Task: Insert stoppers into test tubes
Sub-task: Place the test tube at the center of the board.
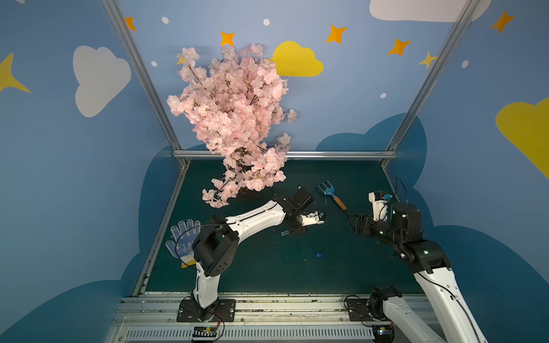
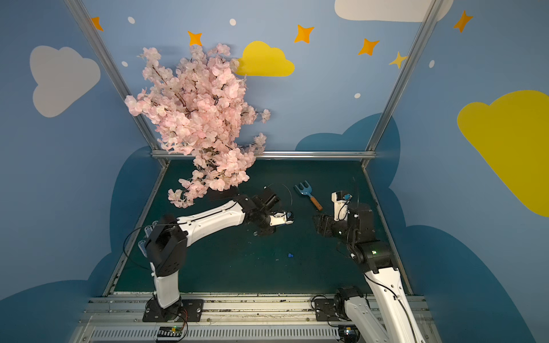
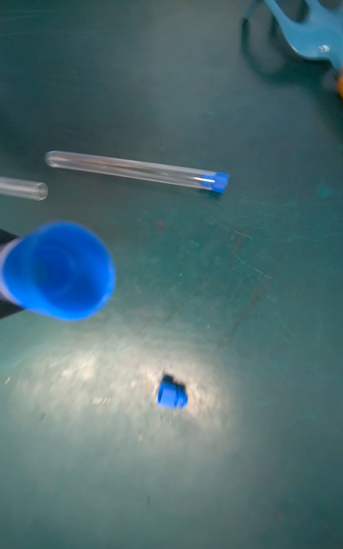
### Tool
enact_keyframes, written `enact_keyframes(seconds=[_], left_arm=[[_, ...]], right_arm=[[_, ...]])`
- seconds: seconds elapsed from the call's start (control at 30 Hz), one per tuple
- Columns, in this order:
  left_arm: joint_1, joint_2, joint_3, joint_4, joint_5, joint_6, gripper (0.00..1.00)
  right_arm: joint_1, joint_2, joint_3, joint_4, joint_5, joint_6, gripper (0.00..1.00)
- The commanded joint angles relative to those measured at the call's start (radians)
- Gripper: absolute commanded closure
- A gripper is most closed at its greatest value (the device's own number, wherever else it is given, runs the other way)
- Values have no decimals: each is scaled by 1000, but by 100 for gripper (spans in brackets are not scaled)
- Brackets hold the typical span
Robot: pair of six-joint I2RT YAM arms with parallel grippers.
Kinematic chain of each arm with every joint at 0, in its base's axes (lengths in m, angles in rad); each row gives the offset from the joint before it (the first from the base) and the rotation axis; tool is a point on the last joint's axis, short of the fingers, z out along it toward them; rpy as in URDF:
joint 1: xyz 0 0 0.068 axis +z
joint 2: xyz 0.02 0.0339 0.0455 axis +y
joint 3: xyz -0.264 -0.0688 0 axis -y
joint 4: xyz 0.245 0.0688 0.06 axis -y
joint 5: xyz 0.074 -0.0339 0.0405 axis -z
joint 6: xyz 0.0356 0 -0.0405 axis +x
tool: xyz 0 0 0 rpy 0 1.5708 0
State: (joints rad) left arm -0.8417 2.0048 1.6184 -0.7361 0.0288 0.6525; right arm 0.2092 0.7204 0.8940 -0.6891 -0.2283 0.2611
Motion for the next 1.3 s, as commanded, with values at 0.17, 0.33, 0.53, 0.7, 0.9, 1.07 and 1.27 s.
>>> enact_keyframes(seconds=[0.17,0.33,0.53,0.7,0.9,1.07,1.27], left_arm=[[-12,270,369,-295,-53,189,98],[-23,395,528,-372,-73,213,98],[-46,517,671,-443,-98,222,96],[-54,575,715,-442,-112,216,82],[-54,591,718,-414,-104,213,70],[-54,592,730,-405,-96,211,69],[-59,545,730,-387,-62,209,64]], right_arm=[[-10,-23,66,-116,14,-37,31],[-11,-23,62,-118,1,-33,30],[-11,-12,66,-121,-7,-41,30],[-12,-9,75,-133,-10,-45,30],[-11,-1,76,-142,-20,-45,31],[-11,2,79,-151,-25,-50,31],[-11,12,76,-155,-38,-49,31]])
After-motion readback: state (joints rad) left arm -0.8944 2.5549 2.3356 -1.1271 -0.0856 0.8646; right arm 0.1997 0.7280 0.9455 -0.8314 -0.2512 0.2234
